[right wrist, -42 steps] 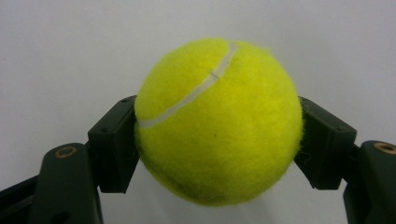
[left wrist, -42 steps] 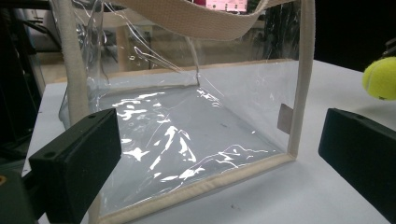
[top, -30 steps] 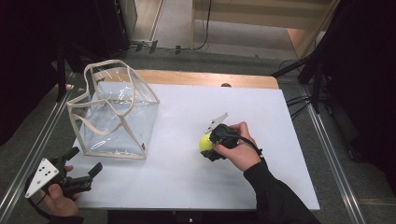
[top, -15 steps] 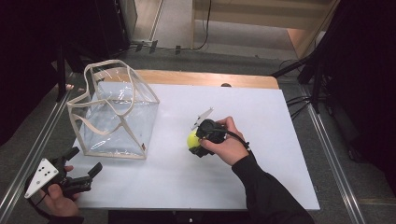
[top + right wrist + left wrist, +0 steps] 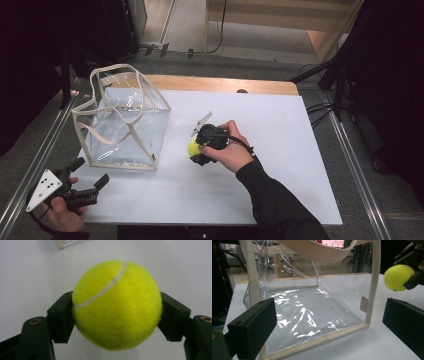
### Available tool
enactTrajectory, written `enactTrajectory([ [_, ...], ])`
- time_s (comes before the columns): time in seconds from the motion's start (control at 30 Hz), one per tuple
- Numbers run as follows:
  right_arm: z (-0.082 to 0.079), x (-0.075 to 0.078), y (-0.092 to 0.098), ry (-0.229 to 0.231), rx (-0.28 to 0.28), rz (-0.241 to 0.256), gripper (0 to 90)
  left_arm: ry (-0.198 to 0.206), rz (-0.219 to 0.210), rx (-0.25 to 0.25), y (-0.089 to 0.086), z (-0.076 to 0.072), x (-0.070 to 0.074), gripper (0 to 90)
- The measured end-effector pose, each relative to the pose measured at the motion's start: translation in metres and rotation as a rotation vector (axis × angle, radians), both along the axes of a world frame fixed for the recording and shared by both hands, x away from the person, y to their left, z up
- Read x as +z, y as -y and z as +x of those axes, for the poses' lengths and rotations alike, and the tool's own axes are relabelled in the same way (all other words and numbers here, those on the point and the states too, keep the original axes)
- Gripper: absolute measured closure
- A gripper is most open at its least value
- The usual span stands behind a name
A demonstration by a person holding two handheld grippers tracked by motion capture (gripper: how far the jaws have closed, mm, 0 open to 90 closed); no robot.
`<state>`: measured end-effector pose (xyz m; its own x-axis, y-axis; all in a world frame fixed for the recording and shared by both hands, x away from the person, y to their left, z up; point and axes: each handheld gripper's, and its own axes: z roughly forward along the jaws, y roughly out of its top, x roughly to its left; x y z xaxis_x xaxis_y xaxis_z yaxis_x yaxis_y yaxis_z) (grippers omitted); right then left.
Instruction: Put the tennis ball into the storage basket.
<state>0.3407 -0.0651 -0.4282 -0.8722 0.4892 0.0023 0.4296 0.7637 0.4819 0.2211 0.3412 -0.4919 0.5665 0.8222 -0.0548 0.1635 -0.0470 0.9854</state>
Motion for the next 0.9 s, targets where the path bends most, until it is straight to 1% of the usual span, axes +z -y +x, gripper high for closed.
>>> enactTrajectory([
  [0.03,0.001,0.000,-0.002,0.003,0.015,0.003,24.1,0.000,0.000,0.000,0.000,0.000,0.000,0.0],
  [0.1,0.002,0.002,-0.007,-0.003,0.012,0.001,24.1,0.000,-0.002,-0.001,0.000,0.000,0.000,0.0],
  [0.27,0.004,0.007,-0.018,0.009,0.041,0.001,24.1,-0.007,-0.004,0.000,0.000,0.001,0.000,0.0],
  [0.37,0.004,0.010,-0.024,0.011,0.050,0.003,24.1,-0.006,-0.006,0.000,0.000,0.001,0.000,0.0],
  [0.43,0.004,0.011,-0.029,0.013,0.047,0.004,24.1,-0.007,-0.008,0.001,0.000,0.001,0.000,0.0],
  [0.47,0.005,0.012,-0.031,0.014,0.060,0.005,24.1,-0.009,-0.003,0.002,0.000,0.001,0.000,0.0],
  [0.57,0.006,0.014,-0.035,0.008,0.063,0.009,24.1,-0.014,0.001,0.003,0.000,0.001,0.000,0.0],
  [0.6,0.007,0.015,-0.036,0.014,0.074,0.008,24.1,-0.014,0.001,0.003,0.000,0.001,0.000,0.0],
  [0.63,0.007,0.016,-0.038,0.006,0.065,0.008,24.1,-0.015,0.001,0.002,-0.001,0.001,0.000,0.0],
  [0.67,0.008,0.017,-0.039,0.014,0.076,0.014,24.1,-0.015,-0.001,0.002,0.000,0.001,0.000,0.0],
  [0.7,0.009,0.019,-0.040,0.008,0.075,0.007,24.1,-0.015,-0.003,0.003,-0.001,0.001,0.000,0.0],
  [0.77,0.010,0.023,-0.043,0.019,0.091,0.012,24.1,-0.015,-0.004,0.002,-0.001,0.001,0.000,0.0],
  [0.8,0.010,0.025,-0.044,0.015,0.084,0.017,24.1,-0.015,-0.005,0.001,-0.001,0.001,0.000,0.0],
  [0.9,0.011,0.031,-0.049,0.022,0.086,0.020,24.1,-0.015,-0.009,0.001,-0.001,0.001,0.000,0.0],
])
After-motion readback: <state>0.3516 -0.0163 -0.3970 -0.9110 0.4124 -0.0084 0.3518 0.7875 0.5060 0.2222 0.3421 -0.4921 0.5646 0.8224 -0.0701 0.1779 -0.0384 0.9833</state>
